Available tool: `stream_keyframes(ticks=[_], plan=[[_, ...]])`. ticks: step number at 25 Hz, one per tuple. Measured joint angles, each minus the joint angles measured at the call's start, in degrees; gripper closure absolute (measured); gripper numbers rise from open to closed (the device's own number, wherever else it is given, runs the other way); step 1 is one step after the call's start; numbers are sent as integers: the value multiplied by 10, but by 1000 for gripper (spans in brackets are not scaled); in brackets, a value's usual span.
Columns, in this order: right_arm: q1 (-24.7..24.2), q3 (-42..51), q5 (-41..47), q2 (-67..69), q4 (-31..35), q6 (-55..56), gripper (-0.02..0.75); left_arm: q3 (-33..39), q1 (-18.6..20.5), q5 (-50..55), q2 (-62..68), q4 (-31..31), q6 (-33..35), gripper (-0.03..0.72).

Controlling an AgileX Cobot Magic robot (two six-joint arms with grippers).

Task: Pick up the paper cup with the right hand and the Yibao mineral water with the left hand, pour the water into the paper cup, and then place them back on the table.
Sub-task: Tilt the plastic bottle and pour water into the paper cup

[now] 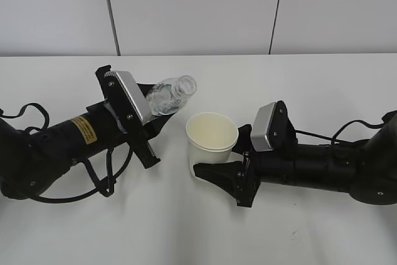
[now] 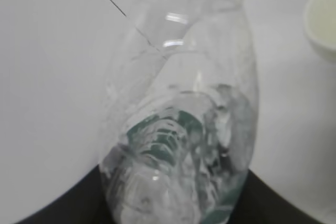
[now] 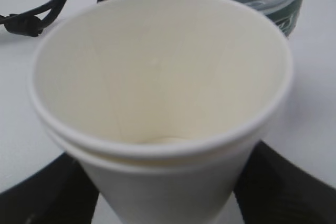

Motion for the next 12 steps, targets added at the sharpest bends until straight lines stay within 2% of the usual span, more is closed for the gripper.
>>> stream_keyframes(ticks=[12], plan=[[22, -23, 11, 24, 12, 0, 185, 0, 0, 0, 0, -7, 107, 365]])
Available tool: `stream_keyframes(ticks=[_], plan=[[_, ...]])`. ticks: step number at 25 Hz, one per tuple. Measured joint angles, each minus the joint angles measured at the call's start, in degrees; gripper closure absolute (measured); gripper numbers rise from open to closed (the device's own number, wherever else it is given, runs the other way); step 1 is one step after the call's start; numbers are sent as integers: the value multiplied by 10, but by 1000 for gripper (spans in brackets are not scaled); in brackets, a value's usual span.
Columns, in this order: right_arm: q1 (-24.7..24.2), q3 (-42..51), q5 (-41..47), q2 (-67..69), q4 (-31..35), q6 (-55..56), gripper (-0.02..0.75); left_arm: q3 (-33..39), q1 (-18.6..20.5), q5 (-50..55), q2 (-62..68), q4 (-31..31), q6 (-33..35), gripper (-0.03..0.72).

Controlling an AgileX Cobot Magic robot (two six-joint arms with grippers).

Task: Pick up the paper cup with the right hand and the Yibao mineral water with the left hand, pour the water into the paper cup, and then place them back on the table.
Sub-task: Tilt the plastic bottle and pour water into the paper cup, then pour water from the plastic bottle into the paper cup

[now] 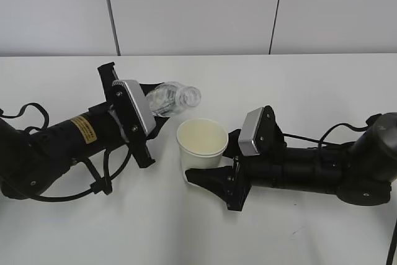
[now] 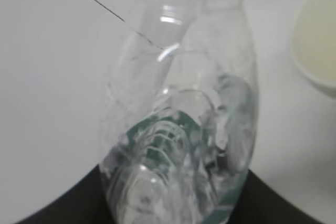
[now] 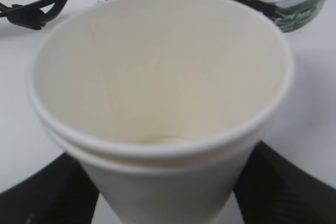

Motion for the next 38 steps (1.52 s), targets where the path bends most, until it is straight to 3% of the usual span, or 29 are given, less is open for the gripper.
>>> stream_keyframes(ticks=[7, 21, 38], plan=[[0, 0, 28, 0, 27, -6, 185, 0, 0, 0, 0, -1, 75, 365], [0, 0, 31, 0, 9, -7, 185, 0, 0, 0, 0, -28, 208, 365], [0, 0, 31, 2, 8, -8, 185, -1, 0, 0, 0, -32, 301, 366]])
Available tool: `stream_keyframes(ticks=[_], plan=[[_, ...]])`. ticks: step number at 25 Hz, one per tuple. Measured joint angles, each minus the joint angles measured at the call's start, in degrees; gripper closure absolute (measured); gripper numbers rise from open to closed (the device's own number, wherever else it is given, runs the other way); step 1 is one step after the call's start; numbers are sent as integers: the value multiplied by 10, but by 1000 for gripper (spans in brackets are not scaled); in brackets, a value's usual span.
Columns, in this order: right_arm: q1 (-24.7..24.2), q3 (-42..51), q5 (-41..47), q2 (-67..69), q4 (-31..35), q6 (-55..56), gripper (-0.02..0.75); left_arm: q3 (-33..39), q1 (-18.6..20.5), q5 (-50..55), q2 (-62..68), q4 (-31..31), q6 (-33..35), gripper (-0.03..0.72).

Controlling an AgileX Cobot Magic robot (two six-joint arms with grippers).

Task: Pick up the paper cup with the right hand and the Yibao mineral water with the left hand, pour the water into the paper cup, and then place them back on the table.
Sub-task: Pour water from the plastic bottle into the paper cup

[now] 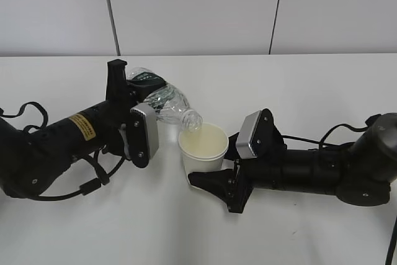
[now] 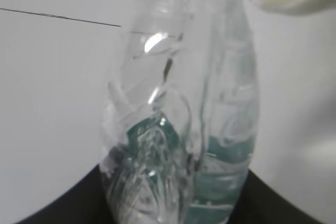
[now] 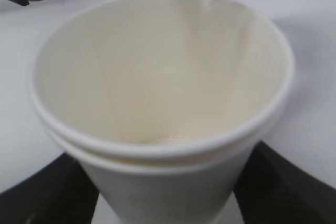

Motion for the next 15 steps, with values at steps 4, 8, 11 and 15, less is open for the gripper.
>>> stream_keyframes(ticks=[4, 8, 11, 15], plan=[[0, 0, 5, 0, -4, 0, 185, -6, 0, 0, 0, 0, 10, 366], [0, 0, 13, 0, -5, 0, 185, -15, 0, -1, 0, 0, 26, 366], [0, 0, 15, 0, -1, 0, 185, -16, 0, -1, 0, 0, 30, 366], [0, 0, 26, 0, 13, -5, 185, -16, 0, -1, 0, 0, 44, 366]])
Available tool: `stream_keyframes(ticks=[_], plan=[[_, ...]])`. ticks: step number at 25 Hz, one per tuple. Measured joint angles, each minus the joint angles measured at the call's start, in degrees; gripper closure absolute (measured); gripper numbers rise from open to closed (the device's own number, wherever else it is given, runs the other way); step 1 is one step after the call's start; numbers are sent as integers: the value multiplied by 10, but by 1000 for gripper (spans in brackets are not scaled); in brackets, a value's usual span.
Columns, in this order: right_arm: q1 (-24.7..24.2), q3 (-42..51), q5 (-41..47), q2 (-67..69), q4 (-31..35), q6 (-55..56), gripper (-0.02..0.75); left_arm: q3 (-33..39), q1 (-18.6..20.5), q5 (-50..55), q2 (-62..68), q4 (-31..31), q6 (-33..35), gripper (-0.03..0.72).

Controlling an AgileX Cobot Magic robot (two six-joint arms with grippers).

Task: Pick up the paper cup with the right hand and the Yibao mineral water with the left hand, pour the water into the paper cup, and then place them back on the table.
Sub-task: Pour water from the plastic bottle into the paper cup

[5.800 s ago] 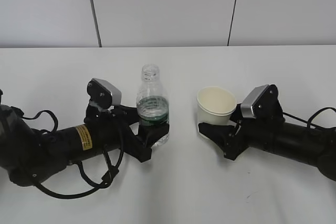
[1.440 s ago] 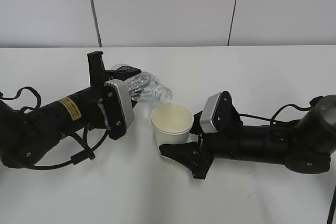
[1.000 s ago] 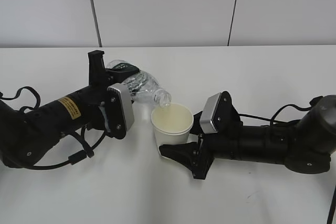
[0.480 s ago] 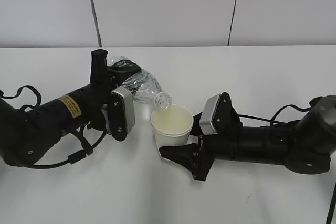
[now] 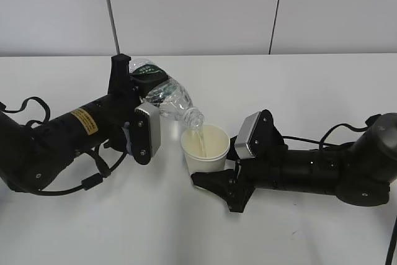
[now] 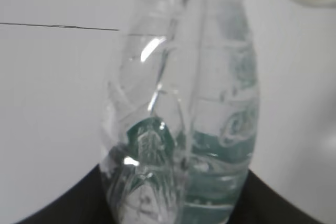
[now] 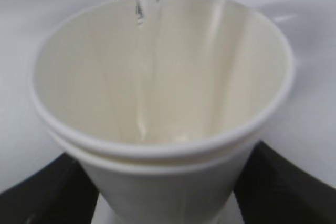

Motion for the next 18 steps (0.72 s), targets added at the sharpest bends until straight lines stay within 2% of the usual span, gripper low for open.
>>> stream_keyframes(ticks=[6, 18], plan=[[0, 0, 4, 0, 2, -2, 185, 0, 0, 0, 0, 0, 32, 366], [0, 0, 5, 0, -18, -2, 185, 0, 0, -4, 0, 0, 36, 366]])
